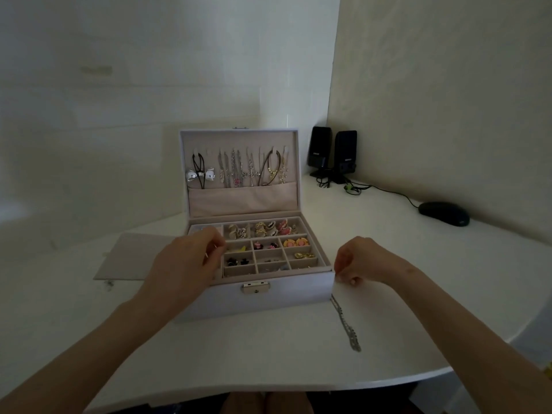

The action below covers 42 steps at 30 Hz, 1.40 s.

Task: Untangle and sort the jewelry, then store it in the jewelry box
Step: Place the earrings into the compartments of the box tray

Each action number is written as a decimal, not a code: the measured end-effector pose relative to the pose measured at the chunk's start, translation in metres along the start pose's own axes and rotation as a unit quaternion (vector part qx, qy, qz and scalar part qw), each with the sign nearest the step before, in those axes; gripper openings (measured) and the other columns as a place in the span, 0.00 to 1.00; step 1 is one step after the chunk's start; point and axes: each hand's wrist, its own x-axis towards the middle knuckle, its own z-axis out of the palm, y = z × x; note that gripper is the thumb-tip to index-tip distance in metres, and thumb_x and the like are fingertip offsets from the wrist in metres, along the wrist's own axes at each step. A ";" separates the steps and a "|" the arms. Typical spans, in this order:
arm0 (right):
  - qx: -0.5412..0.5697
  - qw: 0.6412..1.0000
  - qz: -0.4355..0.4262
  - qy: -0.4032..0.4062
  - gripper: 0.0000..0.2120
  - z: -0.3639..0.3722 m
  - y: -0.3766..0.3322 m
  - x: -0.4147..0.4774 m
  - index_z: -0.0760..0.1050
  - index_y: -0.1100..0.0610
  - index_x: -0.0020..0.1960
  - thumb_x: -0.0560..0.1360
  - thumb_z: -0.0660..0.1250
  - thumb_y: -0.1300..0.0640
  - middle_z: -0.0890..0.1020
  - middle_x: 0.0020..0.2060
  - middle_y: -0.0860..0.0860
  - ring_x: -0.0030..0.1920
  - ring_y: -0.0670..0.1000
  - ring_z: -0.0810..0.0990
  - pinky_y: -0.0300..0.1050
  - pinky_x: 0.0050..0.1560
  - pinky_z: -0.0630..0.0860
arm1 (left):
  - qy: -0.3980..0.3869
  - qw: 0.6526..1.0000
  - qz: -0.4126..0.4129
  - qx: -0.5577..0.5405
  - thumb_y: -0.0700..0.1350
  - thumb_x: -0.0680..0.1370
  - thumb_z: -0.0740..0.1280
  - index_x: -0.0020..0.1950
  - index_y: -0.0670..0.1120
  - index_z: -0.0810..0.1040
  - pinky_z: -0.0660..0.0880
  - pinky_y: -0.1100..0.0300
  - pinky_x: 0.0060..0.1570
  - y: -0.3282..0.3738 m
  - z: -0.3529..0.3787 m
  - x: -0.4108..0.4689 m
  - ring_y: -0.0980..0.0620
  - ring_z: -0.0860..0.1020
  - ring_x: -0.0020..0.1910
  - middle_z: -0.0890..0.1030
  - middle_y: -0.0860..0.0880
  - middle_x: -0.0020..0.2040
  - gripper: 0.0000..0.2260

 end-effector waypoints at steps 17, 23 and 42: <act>0.180 0.972 -0.121 0.085 0.04 -0.032 -0.071 0.011 0.80 0.57 0.42 0.71 0.72 0.65 0.83 0.36 0.51 0.32 0.42 0.82 0.30 0.35 0.76 | -0.065 0.988 -0.041 -0.137 0.37 0.74 0.70 0.41 0.48 0.76 0.79 0.59 0.39 0.011 -0.008 0.049 0.55 0.80 0.33 0.81 0.50 0.36 0.07; 0.215 0.965 -0.141 0.052 0.06 -0.030 -0.085 0.023 0.83 0.58 0.43 0.69 0.73 0.66 0.85 0.37 0.53 0.35 0.44 0.83 0.31 0.38 0.76 | -0.138 0.989 -0.004 -0.056 0.41 0.73 0.72 0.39 0.52 0.75 0.74 0.66 0.42 0.007 -0.013 0.063 0.61 0.77 0.39 0.80 0.56 0.40 0.09; 0.239 0.959 -0.100 0.115 0.10 -0.033 -0.065 0.039 0.80 0.56 0.43 0.70 0.70 0.71 0.82 0.37 0.54 0.33 0.48 0.83 0.34 0.36 0.78 | -0.094 0.985 -0.052 0.135 0.51 0.76 0.67 0.45 0.53 0.72 0.64 0.59 0.42 -0.039 -0.018 0.061 0.54 0.73 0.48 0.72 0.57 0.43 0.05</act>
